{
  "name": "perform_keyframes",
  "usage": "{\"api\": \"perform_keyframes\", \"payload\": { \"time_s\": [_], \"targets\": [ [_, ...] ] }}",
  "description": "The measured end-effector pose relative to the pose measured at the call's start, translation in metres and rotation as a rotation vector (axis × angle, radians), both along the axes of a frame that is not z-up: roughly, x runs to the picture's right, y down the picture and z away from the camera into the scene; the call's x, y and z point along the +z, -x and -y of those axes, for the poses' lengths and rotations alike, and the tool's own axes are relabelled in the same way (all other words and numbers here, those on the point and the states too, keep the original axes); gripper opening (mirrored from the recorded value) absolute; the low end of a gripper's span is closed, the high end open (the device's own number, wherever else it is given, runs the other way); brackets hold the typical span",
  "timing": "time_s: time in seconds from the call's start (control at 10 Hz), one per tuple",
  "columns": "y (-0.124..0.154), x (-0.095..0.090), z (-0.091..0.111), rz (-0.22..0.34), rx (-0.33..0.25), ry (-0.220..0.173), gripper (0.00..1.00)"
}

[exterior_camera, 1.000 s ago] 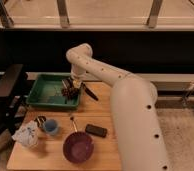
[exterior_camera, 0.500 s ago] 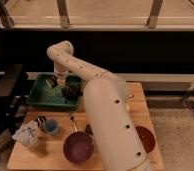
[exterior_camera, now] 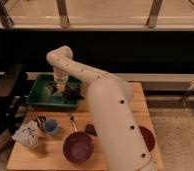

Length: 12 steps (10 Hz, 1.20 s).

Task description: Wipe tray with brush

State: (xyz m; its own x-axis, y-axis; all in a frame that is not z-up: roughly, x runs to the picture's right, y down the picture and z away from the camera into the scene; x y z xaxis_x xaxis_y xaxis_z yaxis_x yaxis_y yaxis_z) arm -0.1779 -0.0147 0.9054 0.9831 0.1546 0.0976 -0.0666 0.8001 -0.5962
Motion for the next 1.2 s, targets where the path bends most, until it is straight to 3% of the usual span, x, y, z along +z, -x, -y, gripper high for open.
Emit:
{"api": "perform_keyframes", "payload": {
  "time_s": [0.3,0.5,0.8,1.0,1.2],
  "targets": [
    [-0.03,0.002,0.017,-0.018,0.01,-0.017,0.0],
    [-0.024,0.003,0.028,0.001,-0.002,-0.033,0.0],
    [0.018,0.005,0.041,0.06,-0.027,-0.054,0.0],
    [0.066,0.006,0.035,0.122,-0.067,-0.048,0.0],
    [0.081,0.007,0.025,0.132,-0.078,-0.036,0.0]
  ]
}}
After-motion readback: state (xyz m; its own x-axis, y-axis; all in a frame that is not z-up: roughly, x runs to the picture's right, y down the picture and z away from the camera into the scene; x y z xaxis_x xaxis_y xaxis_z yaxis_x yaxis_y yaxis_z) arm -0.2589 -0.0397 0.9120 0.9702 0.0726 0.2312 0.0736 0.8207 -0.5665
